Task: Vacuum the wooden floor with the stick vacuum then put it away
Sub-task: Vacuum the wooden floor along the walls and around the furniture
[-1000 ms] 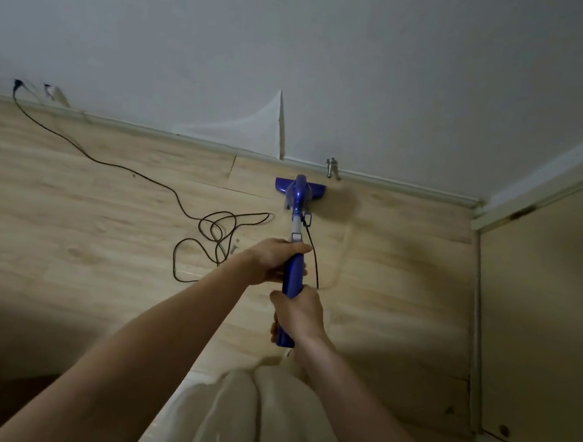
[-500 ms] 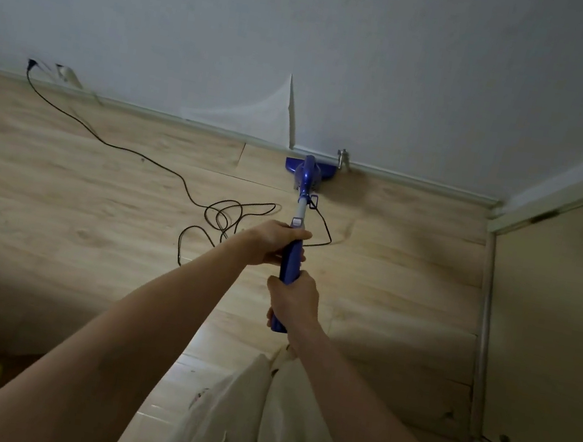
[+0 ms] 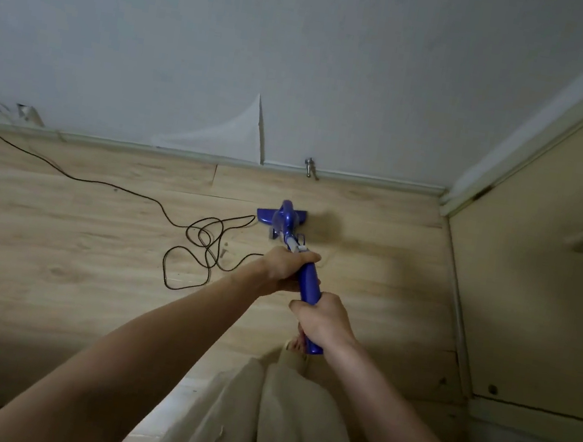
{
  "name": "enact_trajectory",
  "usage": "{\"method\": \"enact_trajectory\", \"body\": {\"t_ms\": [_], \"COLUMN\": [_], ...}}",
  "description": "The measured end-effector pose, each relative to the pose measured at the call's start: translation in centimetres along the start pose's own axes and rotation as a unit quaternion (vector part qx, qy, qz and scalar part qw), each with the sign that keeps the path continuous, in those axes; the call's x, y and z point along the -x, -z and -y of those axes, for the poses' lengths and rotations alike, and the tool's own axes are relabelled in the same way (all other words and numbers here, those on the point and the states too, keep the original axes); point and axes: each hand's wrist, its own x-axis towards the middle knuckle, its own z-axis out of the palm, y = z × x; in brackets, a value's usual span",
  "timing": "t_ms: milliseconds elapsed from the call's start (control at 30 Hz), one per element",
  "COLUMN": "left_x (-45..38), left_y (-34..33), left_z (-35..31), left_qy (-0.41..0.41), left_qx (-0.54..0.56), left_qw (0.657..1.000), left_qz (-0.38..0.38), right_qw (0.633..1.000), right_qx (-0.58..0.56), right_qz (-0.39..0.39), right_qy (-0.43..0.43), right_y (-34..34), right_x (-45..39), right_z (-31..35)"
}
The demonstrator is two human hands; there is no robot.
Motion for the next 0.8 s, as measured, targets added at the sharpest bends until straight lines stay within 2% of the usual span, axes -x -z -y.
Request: {"method": "enact_trajectory", "body": {"t_ms": [133,367,567,800], "left_x": [3.2,7.6,8.7,7.6], "left_y": [-0.6,-0.2,2.0,2.9], "left_z": [4.1,8.6,8.5,7.8], "left_qy": [-0.027,-0.023,-0.020,0.012], "left_qx": [-0.012,-0.039,-0.064,-0.082], "left_qw": [0.999,0.999,0.998,0.995], "left_qz": [-0.022,-0.002,0.018,0.050], "right_qw": [0.998,0.989,0.981,0.981], "right_qx": [-0.038,-0.128,-0.185,-0.187], "right_qz": [-0.042,-0.067,-0.058,-0.046], "right_qy": [-0.001,-0.003,-0.007,-0.015], "right_y": [-2.0,-5.3,-7.6,-8.5], "right_x": [4.6,10.7,11.3,9.1], "right_z": [-2.9,-6.5,-5.8,-5.9]}}
